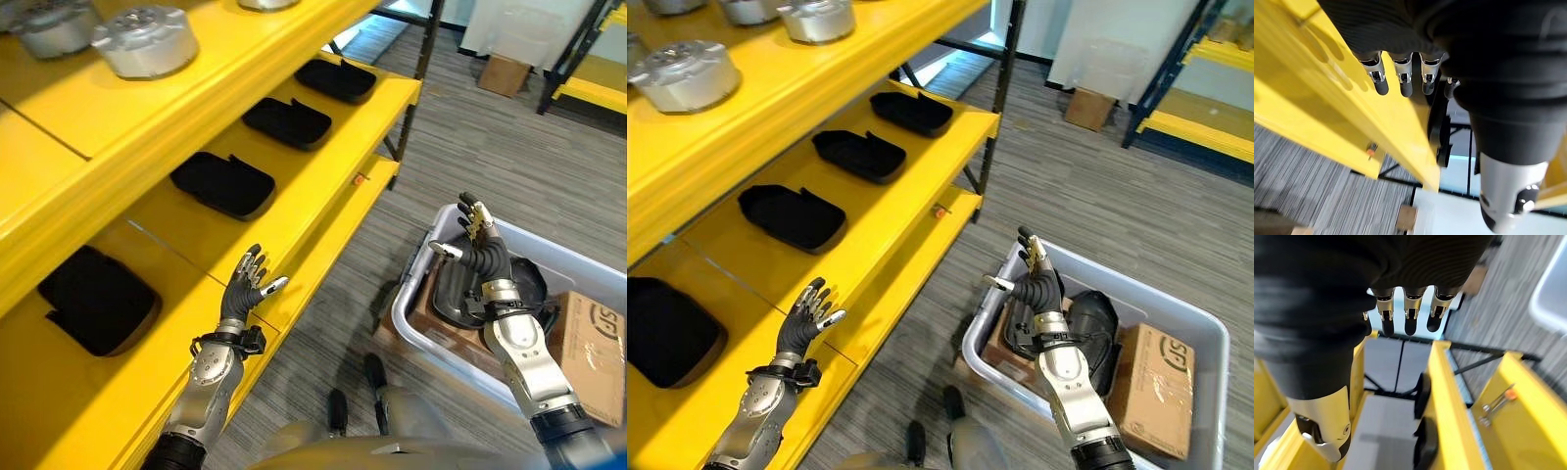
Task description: Move parts from the plastic box to the shelf.
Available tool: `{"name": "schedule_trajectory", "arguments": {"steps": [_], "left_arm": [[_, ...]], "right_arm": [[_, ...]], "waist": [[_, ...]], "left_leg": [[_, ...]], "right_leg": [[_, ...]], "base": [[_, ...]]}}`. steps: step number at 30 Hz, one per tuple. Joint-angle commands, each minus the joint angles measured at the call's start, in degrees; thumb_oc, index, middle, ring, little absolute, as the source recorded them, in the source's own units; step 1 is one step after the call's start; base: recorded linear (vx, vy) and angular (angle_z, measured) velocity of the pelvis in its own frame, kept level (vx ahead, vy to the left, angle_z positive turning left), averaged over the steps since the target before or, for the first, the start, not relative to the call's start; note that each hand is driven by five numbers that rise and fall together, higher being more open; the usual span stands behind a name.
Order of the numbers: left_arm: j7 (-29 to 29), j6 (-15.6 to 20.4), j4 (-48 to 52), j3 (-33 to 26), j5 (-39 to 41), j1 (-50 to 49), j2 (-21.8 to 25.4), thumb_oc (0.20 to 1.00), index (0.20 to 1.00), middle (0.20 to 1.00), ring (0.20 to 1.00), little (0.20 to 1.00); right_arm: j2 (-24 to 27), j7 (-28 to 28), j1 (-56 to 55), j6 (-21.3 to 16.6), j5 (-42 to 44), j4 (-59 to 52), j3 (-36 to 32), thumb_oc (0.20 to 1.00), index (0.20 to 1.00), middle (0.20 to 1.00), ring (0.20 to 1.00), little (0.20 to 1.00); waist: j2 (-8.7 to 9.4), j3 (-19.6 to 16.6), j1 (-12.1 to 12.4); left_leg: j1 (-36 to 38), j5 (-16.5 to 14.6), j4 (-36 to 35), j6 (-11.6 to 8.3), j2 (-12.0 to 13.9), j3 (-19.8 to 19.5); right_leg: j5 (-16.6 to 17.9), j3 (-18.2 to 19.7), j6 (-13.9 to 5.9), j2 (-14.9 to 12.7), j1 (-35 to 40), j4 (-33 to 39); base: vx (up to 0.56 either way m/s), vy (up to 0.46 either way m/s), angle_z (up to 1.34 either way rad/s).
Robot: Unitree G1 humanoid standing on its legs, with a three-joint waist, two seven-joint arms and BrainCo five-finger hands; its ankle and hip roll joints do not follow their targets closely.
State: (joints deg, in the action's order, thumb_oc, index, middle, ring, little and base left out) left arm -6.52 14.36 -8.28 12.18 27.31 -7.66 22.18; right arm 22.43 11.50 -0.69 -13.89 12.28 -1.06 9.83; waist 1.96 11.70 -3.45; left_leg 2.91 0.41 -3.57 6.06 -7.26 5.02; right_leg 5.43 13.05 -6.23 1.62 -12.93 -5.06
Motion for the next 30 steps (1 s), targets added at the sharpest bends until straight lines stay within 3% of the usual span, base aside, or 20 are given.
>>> {"name": "schedule_trajectory", "arguments": {"steps": [1, 2, 4, 7, 8, 9, 10, 11, 12, 13, 17, 18, 20, 21, 30], "left_arm": [[-0.3, 2.8, 4.5, -2.6, -2.9, 0.4, 2.6, 1.0, 1.0, 1.0, 1.0, 1.0], [-0.3, 2.8, 4.5, -2.6, -2.9, 0.4, 2.6, 1.0, 1.0, 1.0, 1.0, 1.0], [-0.6, 2.3, 4.5, -2.9, -2.5, 0.3, 2.5, 1.0, 1.0, 1.0, 1.0, 1.0], [-0.7, 2.0, 5.1, -3.3, -1.9, -0.2, 2.5, 1.0, 1.0, 1.0, 1.0, 1.0], [-0.8, 1.9, 5.7, -3.7, -1.7, -0.6, 2.6, 1.0, 1.0, 1.0, 1.0, 1.0], [-0.8, 1.9, 5.7, -3.7, -1.7, -0.6, 2.6, 1.0, 1.0, 1.0, 1.0, 1.0], [-0.6, 1.9, 5.6, -3.8, -1.5, -0.7, 2.5, 1.0, 1.0, 1.0, 1.0, 1.0], [-0.5, 1.6, 5.2, -4.0, -1.2, -0.8, 2.5, 1.0, 1.0, 1.0, 1.0, 1.0], [-0.5, 1.6, 5.2, -4.0, -1.2, -0.8, 2.5, 1.0, 1.0, 1.0, 1.0, 1.0], [-0.6, 1.4, 5.1, -4.4, -1.0, -0.7, 2.4, 1.0, 1.0, 1.0, 1.0, 1.0], [-0.4, 1.1, 4.5, -5.4, -1.0, -1.3, 2.1, 1.0, 1.0, 1.0, 1.0, 1.0], [0.1, 1.0, 4.7, -5.6, -0.3, -1.6, 1.8, 1.0, 1.0, 1.0, 1.0, 1.0], [0.3, 0.9, 4.7, -5.5, -0.2, -1.6, 1.7, 1.0, 1.0, 1.0, 1.0, 1.0], [1.2, 0.5, 4.6, -5.2, -0.2, -1.7, 1.6, 1.0, 1.0, 1.0, 1.0, 1.0], [2.7, -0.4, 3.9, -3.4, -0.2, -1.9, 0.4, 1.0, 1.0, 1.0, 1.0, 1.0]], "right_arm": [[-1.5, 0.4, 2.6, -2.1, 1.6, -4.5, 0.7, 1.0, 1.0, 1.0, 1.0, 1.0], [-1.5, 0.4, 2.7, -2.1, 1.6, -4.5, 0.8, 1.0, 1.0, 1.0, 1.0, 1.0], [-1.7, 0.5, 3.3, -2.2, 1.9, -4.4, 1.3, 1.0, 1.0, 1.0, 1.0, 1.0], [-2.3, 0.8, 4.4, -2.1, 2.2, -3.5, 1.9, 1.0, 1.0, 1.0, 1.0, 1.0], [-2.8, 1.2, 5.2, -2.1, 2.1, -3.1, 2.2, 1.0, 1.0, 1.0, 1.0, 1.0], [-2.8, 1.3, 5.3, -2.1, 2.1, -3.1, 2.2, 1.0, 1.0, 1.0, 1.0, 1.0], [-3.0, 1.2, 5.7, -2.1, 2.1, -2.5, 2.4, 1.0, 1.0, 1.0, 1.0, 1.0], [-3.7, 1.4, 6.7, -1.6, 2.3, -1.4, 3.1, 1.0, 1.0, 1.0, 1.0, 1.0], [-3.7, 1.4, 6.7, -1.6, 2.3, -1.4, 3.1, 1.0, 1.0, 1.0, 1.0, 1.0], [-4.1, 1.3, 7.5, -1.4, 2.9, -1.4, 3.7, 1.0, 1.0, 1.0, 1.0, 1.0], [-3.3, 0.4, 6.5, -0.9, 2.8, -2.9, 3.3, 1.0, 1.0, 1.0, 1.0, 1.0], [-2.5, 0.0, 5.2, -0.9, 3.5, -3.8, 2.3, 1.0, 1.0, 1.0, 1.0, 1.0], [-2.1, 0.0, 4.8, -1.0, 3.5, -4.3, 2.0, 1.0, 1.0, 1.0, 1.0, 1.0], [-1.3, -0.4, 3.9, -1.0, 3.3, -5.0, 1.1, 1.0, 1.0, 1.0, 1.0, 1.0], [0.8, -0.3, 2.3, -1.5, 3.9, -5.4, -0.7, 1.0, 1.0, 1.0, 1.0, 1.0]], "waist": [[0.49, -0.1, 0.6], [0.64, -0.2, 0.5], [-0.49, -0.4, 1.4], [-1.43, -1.6, 3.3], [-1.83, -2.1, 4.6], [-1.81, -2.2, 4.6], [-1.81, -2.5, 5.2], [-0.95, -3.5, 6.4], [-0.99, -3.4, 6.4], [-0.06, -3.9, 6.8], [1.11, -4.2, 6.9], [0.81, -4.4, 6.3], [0.53, -4.4, 5.9], [0.03, -4.1, 4.9], [-1.44, -3.4, 2.8]], "left_leg": [[-4.6, -6.5, 8.7, 0.14, 2.3, -1.1], [-4.8, -6.2, 8.6, 0.11, 2.2, -1.1], [-4.8, -5.7, 8.2, 0.01, 3.8, -0.6], [-4.4, -6.1, 7.9, -0.3, 5.3, 1.1], [-4.4, -6.2, 8.0, -0.63, 6.2, 2.3], [-4.6, -6.1, 8.0, -0.61, 6.2, 2.2], [-4.5, -6.5, 8.2, -0.81, 6.5, 2.9], [-4.6, -6.6, 8.2, -1.48, 6.9, 4.8], [-4.4, -6.8, 8.2, -1.49, 6.9, 4.8], [-5.0, -6.9, 8.8, -2.11, 7.4, 6.0], [-4.6, -6.3, 8.7, -4.04, 9.7, 8.1], [-3.7, -5.1, 7.9, -5.72, 12.0, 8.7], [-3.5, -4.5, 7.6, -6.38, 13.0, 9.0], [-2.5, -3.0, 6.5, -7.93, 15.5, 10.0], [-0.5, 1.7, 3.8, -10.85, 19.5, 11.7]], "right_leg": [[1.3, -6.9, -3.84, -4.5, 0.6, -2.8], [1.4, -6.9, -3.82, -4.6, 0.3, -2.8], [-3.2, -12.0, -1.6, -6.9, 2.0, -7.2], [-5.4, -19.4, -0.64, -12.7, 5.8, -8.3], [-4.8, -23.2, -0.84, -16.5, 7.1, -8.0], [-4.6, -23.2, -0.83, -16.5, 7.1, -7.7], [-3.4, -25.1, -1.32, -18.9, 8.7, -6.7], [0.5, -28.0, -2.82, -22.2, 10.9, -2.4], [0.4, -28.1, -2.86, -22.1, 11.1, -2.4], [3.2, -28.5, -4.42, -23.0, 11.2, 0.3], [2.7, -28.5, -5.33, -20.6, 11.7, 4.2], [1.2, -29.0, -4.73, -18.7, 12.2, 4.8], [0.6, -29.1, -4.39, -17.9, 12.3, 5.0], [-1.6, -29.2, -3.44, -15.8, 12.4, 4.9], [-4.1, -29.0, -1.37, -11.3, 13.1, 5.7]], "base": [[-0.11, -0.004, -0.62], [-0.08, -0.006, -0.53], [-0.06, -0.025, -0.52], [0.0, -0.063, -0.38], [0.01, -0.066, -0.66], [0.01, -0.077, -0.86], [0.02, -0.179, -0.89], [0.03, -0.18, -0.76], [0.02, -0.305, -0.51], [0.02, -0.276, -0.35], [0.06, -0.33, -0.68], [0.08, -0.308, -0.53], [0.07, -0.287, -0.37], [0.07, -0.278, -0.29], [0.05, -0.15, -0.13]]}}
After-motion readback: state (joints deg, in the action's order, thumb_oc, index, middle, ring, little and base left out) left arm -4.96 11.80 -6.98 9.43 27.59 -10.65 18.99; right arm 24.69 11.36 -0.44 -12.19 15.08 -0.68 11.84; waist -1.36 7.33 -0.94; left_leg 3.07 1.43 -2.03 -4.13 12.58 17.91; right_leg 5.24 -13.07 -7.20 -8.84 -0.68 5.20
